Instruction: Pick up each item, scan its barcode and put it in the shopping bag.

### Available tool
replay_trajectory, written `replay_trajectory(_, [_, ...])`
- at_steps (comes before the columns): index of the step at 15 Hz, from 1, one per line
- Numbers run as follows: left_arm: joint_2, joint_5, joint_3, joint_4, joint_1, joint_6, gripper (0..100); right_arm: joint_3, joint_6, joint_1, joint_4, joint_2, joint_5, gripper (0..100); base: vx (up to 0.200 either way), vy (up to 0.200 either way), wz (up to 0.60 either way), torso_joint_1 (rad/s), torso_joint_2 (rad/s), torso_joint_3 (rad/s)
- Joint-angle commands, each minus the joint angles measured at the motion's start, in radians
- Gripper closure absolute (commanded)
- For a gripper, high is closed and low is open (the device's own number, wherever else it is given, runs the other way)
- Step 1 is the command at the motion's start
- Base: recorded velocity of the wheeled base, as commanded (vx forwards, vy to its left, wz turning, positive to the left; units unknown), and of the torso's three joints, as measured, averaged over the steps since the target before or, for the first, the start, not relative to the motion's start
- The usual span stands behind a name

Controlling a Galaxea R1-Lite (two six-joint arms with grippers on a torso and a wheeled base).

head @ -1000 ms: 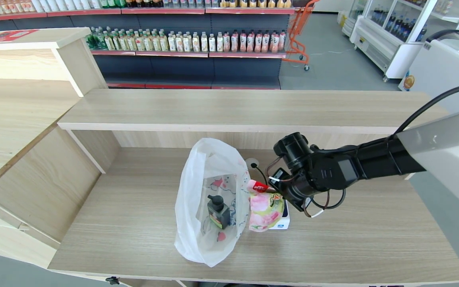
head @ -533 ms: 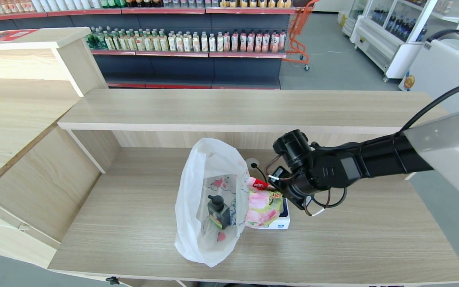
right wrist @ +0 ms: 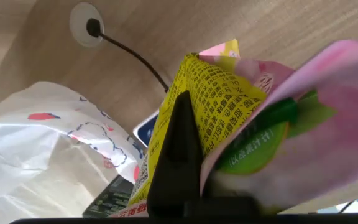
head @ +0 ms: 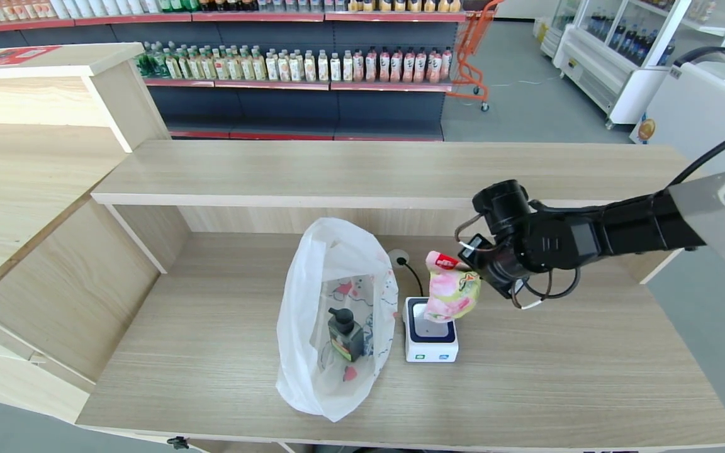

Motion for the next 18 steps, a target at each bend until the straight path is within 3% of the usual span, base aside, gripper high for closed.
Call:
replay_trajectory(1, [0.001,0.000,0.000,0.000,0.000,0.001,0,-0.008,-0.005,-0.042,-0.008,-0.059,0.069,100,0.000,0.000,0.00,0.000,0.00,0.000])
replay_trajectory(3, [0.001,0.000,0.000,0.000,0.000,-0.001,0,0.012,-0.034,-0.042,-0.007,-0.139,0.150,100,0.000,0.000,0.00,0.000,0.00,0.000])
replay_trajectory(8, [0.001,0.000,0.000,0.000,0.000,0.001,0,0.210,-0.235,0.019,-0.051,-0.435,0.389,100,0.000,0.000,0.00,0.000,0.00,0.000])
replay_trajectory(11, [0.000,0.000,0.000,0.000,0.000,0.001,0,0.372,-0.386,0.033,-0.226,-0.470,0.417,100,0.000,0.000,0.00,0.000,0.00,0.000])
replay_trajectory(15, [0.001,0.000,0.000,0.000,0.000,-0.001,0,0.392,-0.391,0.050,-0.232,-0.479,0.417,100,0.000,0.150,0.00,-0.003,0.00,0.003])
replay_trajectory(18, [0.001,0.000,0.000,0.000,0.000,-0.002,0,0.397,-0.391,0.048,-0.237,-0.469,0.431,100,0.000,0.000,0.00,0.000,0.00,0.000])
